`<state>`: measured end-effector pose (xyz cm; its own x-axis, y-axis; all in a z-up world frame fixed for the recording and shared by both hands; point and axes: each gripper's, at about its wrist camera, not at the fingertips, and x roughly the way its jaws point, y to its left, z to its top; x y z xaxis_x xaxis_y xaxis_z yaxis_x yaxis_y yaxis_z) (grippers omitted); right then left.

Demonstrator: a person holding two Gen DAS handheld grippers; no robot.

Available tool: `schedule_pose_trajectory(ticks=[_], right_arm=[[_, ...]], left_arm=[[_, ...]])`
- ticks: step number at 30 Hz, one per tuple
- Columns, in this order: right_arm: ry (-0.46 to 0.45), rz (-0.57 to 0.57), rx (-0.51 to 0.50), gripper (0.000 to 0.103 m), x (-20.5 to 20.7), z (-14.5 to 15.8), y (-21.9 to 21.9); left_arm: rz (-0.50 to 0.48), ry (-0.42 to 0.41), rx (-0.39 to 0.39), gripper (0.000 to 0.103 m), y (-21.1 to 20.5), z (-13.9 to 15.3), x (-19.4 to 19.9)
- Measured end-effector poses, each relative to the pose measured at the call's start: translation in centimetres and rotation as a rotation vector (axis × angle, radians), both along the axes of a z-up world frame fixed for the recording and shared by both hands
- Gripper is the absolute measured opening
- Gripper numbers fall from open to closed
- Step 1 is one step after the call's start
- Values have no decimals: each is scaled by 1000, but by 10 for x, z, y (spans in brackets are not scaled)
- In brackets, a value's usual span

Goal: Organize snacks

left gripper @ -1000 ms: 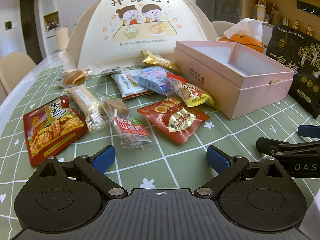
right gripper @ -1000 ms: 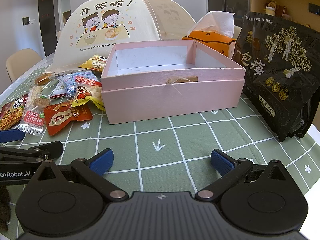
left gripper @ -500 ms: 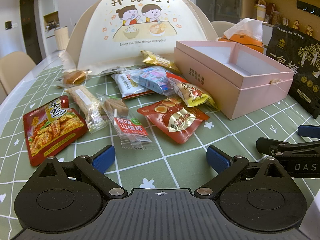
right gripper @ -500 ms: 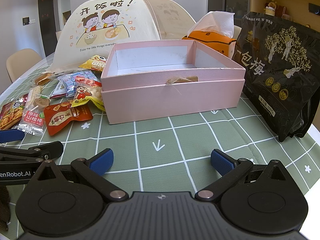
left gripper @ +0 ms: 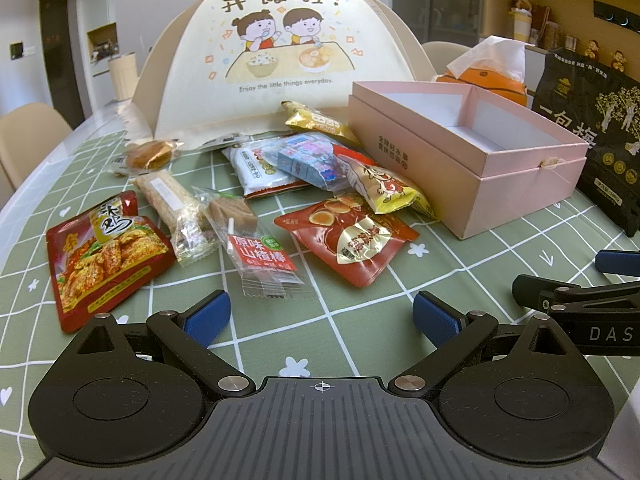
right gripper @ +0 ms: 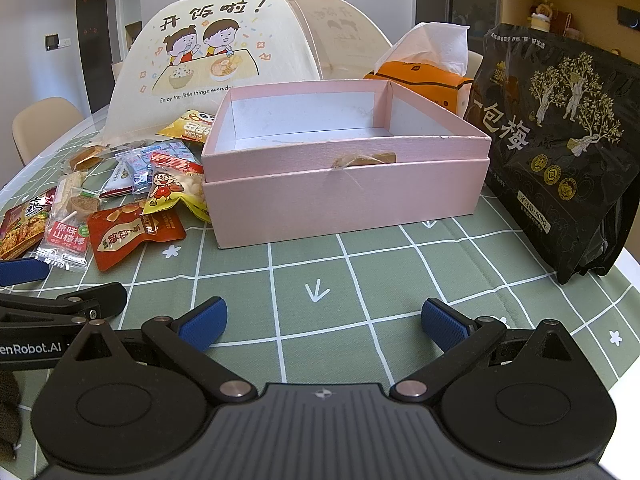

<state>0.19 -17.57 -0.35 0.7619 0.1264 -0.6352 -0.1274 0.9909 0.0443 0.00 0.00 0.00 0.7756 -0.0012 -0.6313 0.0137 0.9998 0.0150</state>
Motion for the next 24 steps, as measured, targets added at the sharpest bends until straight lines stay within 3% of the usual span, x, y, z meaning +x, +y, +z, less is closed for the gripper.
schedule_pose_trajectory(ticks=[17,24], right_arm=[[1,-7,14,103,-2,0,-2],[70,-59,-9,103,-7,4,6]], left_arm=[[0,0,0,101,0,0,0],[-1,-1,-2,101,0,0,0]])
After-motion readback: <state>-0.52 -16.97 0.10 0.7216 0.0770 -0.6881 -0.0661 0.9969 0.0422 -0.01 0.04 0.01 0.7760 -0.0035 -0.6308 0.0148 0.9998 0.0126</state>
